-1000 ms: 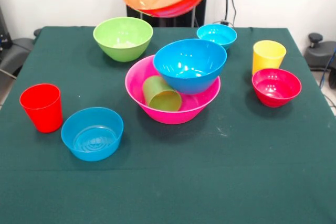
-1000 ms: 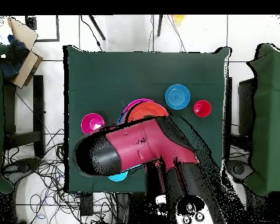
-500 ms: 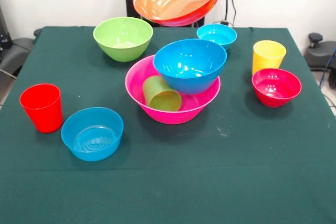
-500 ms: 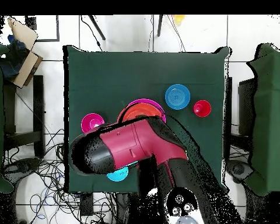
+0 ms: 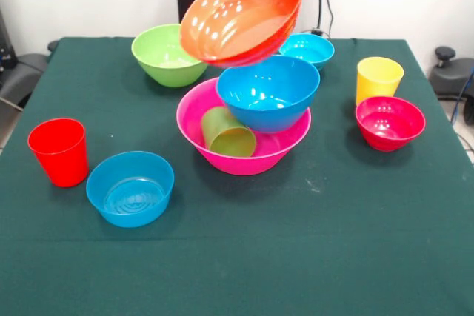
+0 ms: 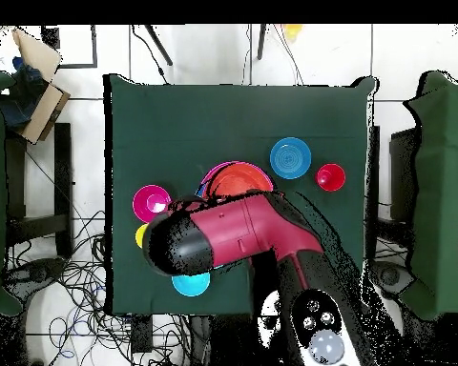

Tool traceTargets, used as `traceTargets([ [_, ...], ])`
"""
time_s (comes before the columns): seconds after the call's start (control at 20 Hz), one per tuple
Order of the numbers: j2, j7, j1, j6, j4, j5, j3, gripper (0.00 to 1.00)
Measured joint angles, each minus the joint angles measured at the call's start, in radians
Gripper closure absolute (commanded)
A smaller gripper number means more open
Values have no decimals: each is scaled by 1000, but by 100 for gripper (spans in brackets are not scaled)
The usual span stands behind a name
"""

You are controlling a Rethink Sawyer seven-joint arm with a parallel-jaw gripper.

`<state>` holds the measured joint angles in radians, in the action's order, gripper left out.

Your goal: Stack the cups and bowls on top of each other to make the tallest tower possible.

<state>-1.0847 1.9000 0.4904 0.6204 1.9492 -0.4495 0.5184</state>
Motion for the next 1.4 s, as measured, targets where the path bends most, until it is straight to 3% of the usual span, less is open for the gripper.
traceTargets([
  [0.65, 71, 0, -35, -125, 1, -63, -116, 100],
  [0.7, 73, 0, -44, -129, 1, -63, -135, 0],
  [1.4, 74, 0, -68, -129, 1, -63, -173, 0],
])
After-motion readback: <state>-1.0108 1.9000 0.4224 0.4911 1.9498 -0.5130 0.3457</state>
